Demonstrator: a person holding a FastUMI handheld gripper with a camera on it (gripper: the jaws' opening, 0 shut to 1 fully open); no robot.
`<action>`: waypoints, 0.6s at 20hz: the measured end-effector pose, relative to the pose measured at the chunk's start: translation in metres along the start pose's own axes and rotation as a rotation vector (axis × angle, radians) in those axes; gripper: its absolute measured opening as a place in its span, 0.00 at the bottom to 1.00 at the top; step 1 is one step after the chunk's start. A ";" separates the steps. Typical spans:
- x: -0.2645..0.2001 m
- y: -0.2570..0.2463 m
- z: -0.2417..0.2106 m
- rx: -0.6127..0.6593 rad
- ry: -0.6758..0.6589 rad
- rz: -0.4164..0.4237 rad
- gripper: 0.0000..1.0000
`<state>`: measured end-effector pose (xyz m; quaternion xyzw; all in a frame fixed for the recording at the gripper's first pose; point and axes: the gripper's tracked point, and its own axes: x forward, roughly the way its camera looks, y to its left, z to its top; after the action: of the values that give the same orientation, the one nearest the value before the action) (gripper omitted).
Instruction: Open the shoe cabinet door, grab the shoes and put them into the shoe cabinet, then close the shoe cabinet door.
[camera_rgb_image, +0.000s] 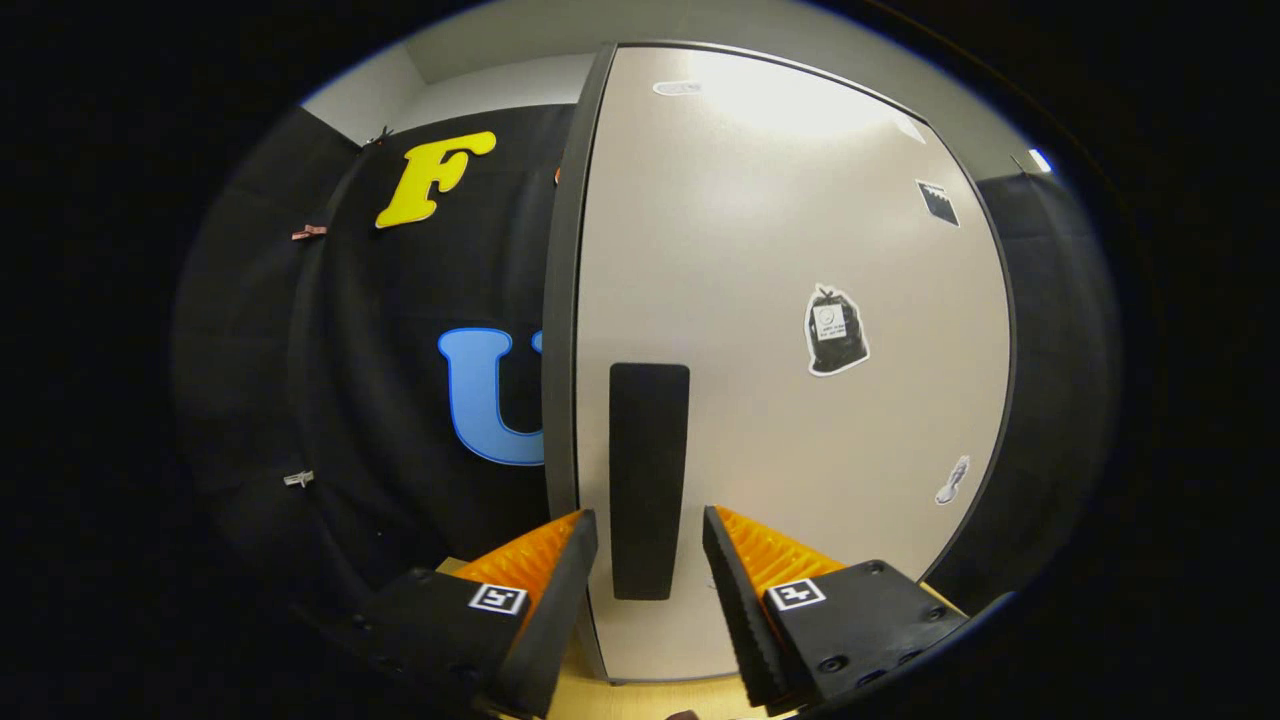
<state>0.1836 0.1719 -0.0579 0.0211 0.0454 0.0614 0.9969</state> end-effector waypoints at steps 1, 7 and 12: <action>0.005 -0.001 0.001 0.000 -0.008 -0.012 0.63; 0.008 -0.002 0.001 0.004 -0.017 -0.023 0.39; 0.002 -0.003 0.000 0.013 0.003 -0.018 0.18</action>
<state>0.1858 0.1691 -0.0580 0.0273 0.0476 0.0519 0.9971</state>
